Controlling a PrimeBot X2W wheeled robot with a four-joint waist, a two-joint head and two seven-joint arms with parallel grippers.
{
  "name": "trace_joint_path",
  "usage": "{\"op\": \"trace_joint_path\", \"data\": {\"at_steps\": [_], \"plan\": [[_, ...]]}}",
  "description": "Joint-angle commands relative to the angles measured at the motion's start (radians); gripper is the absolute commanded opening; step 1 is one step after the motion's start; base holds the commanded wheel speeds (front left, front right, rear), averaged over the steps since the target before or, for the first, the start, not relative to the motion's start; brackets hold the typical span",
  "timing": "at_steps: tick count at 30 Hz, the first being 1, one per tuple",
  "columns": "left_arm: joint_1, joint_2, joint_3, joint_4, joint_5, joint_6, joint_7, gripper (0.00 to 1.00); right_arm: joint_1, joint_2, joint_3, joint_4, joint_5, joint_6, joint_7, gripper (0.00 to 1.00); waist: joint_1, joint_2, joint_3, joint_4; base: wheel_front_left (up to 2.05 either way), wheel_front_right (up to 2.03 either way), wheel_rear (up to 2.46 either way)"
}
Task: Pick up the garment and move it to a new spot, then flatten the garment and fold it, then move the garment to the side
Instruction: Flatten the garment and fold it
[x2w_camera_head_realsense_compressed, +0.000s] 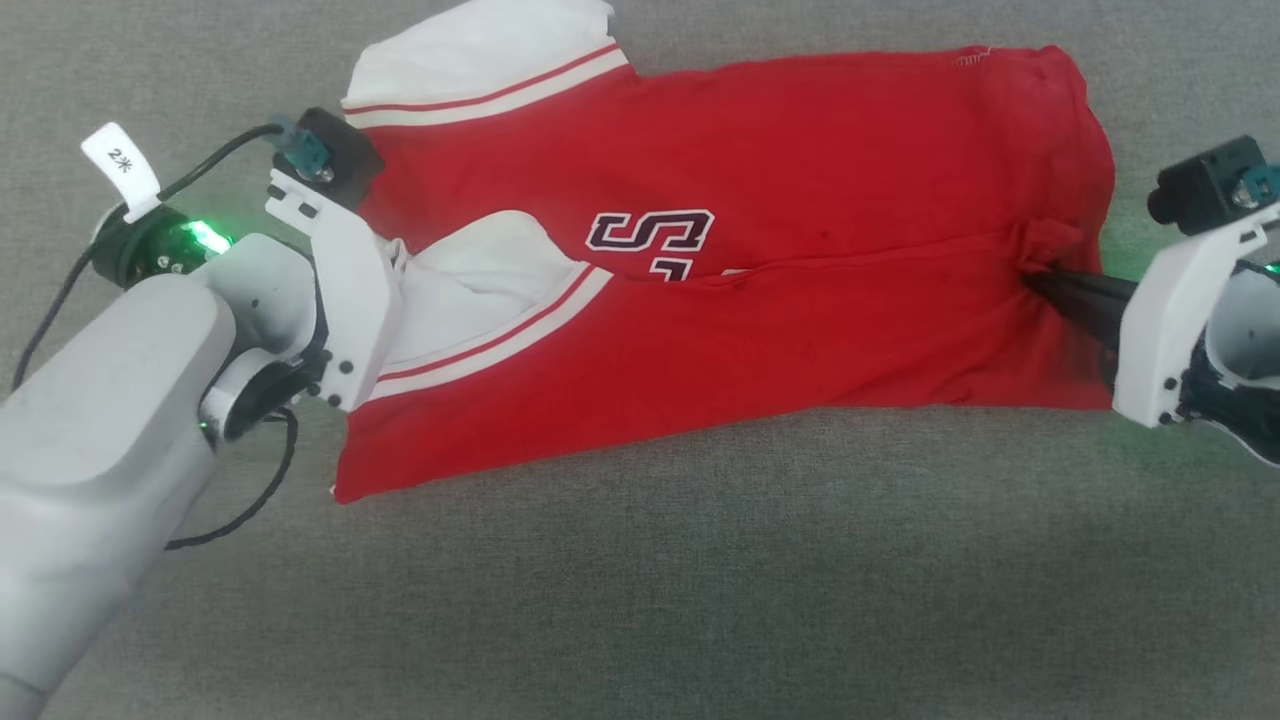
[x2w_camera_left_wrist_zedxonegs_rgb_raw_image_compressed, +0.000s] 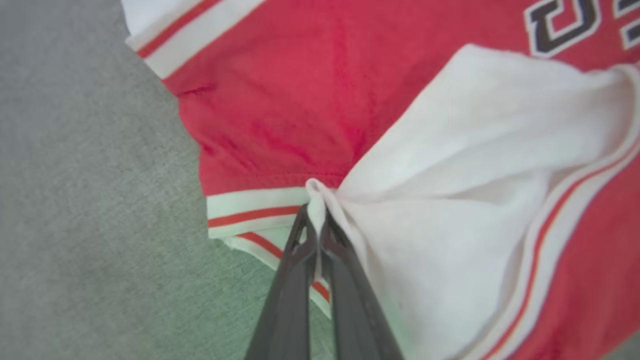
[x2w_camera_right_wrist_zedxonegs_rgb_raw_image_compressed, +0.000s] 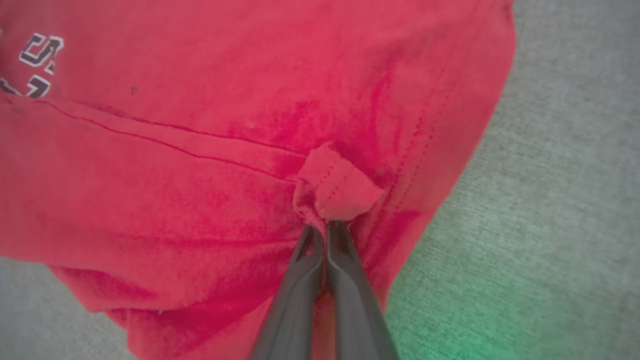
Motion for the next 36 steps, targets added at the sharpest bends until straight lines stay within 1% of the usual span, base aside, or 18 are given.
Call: {"op": "trace_joint_path", "data": {"at_steps": [1,2,3,4,5,6,7,8,9,10,12,17,19,23,26,31,33,36], "plan": [[-0.014,-0.018,0.000,0.039,-0.015,-0.010,0.005,0.00,0.003,0.026,0.021,0.022,-0.005,-0.002,0.023,0.00,0.0000,0.0000,0.005,0.001,0.00,0.00,0.00],[-0.016,-0.040,0.000,0.089,-0.033,-0.015,0.012,0.00,-0.003,0.040,0.031,0.036,0.000,-0.002,0.034,0.05,0.0000,0.0000,0.007,0.001,0.00,0.00,0.00],[-0.012,-0.050,0.004,0.112,-0.046,-0.010,0.017,0.00,-0.008,0.045,0.037,0.043,-0.002,-0.002,0.042,0.11,0.0000,0.0000,0.007,0.001,0.00,0.00,0.00],[-0.012,-0.058,0.005,0.132,-0.050,-0.006,0.029,0.24,-0.009,0.048,0.042,0.052,-0.001,-0.002,0.049,0.12,0.0000,0.0000,0.006,0.003,0.00,0.00,0.00],[-0.014,-0.064,0.005,0.148,-0.060,-0.003,0.042,0.43,-0.009,0.052,0.043,0.060,0.007,-0.002,0.056,0.18,0.0000,0.0000,0.004,0.004,0.00,0.00,0.00],[-0.016,-0.070,0.013,0.159,-0.073,0.003,0.047,0.78,-0.012,0.054,0.042,0.066,0.011,-0.002,0.060,0.33,0.0000,0.0000,0.001,0.005,0.00,0.00,0.00],[-0.019,-0.076,0.026,0.170,-0.088,0.015,0.049,1.00,-0.017,0.055,0.043,0.071,0.013,-0.002,0.066,0.43,0.0000,0.0000,-0.002,0.007,0.00,0.00,0.00],[-0.019,-0.076,0.026,0.170,-0.088,0.015,0.049,1.00,-0.017,0.055,0.043,0.071,0.013,-0.002,0.066,0.43,0.0000,0.0000,-0.002,0.007,0.00,0.00,0.00],[-0.022,-0.078,0.035,0.179,-0.099,0.027,0.056,1.00,-0.021,0.055,0.043,0.075,0.014,-0.002,0.066,0.78,0.0000,0.0000,-0.006,0.010,0.00,0.00,0.00],[-0.024,-0.080,0.037,0.181,-0.101,0.033,0.062,1.00,-0.023,0.056,0.037,0.082,0.019,-0.002,0.062,1.00,0.0000,0.0000,-0.011,0.013,0.00,0.00,0.00],[-0.022,-0.085,0.048,0.175,-0.116,0.048,0.074,1.00,-0.023,0.053,0.031,0.090,0.023,-0.002,0.059,1.00,0.0000,0.0000,-0.021,0.019,0.00,0.00,0.00],[-0.012,-0.063,0.067,0.117,-0.132,0.090,0.093,1.00,-0.022,0.023,-0.002,0.071,0.012,-0.002,0.009,1.00,0.0000,0.0000,-0.046,0.039,0.00,0.00,0.00],[0.002,-0.048,0.070,0.084,-0.136,0.112,0.107,1.00,-0.019,0.013,-0.023,0.052,0.003,-0.001,-0.034,1.00,0.0000,0.0000,-0.056,0.048,0.00,0.00,0.00],[0.033,-0.022,0.077,-0.013,-0.152,0.146,0.127,1.00,-0.002,-0.011,-0.081,0.043,-0.047,-0.002,-0.163,1.00,0.0000,0.0000,-0.068,0.060,0.00,0.00,0.00],[0.071,0.003,0.075,-0.093,-0.157,0.183,0.145,1.00,0.013,-0.014,-0.144,0.045,-0.092,-0.002,-0.272,1.00,0.0000,0.0000,-0.075,0.062,0.00,0.00,0.00],[0.145,0.041,0.075,-0.224,-0.172,0.249,0.174,1.00,0.056,-0.002,-0.278,0.057,-0.179,-0.002,-0.440,1.00,0.0000,0.0000,-0.081,0.053,0.00,0.00,0.00],[0.176,0.059,0.073,-0.270,-0.174,0.279,0.187,1.00,0.078,0.010,-0.338,0.061,-0.224,-0.001,-0.479,1.00,0.0000,0.0000,-0.081,0.043,0.00,0.00,0.00],[0.216,0.081,0.072,-0.324,-0.185,0.327,0.210,1.00,0.123,0.038,-0.444,0.058,-0.292,-0.001,-0.508,1.00,0.0000,0.0000,-0.080,0.029,0.00,0.00,0.00]]}}
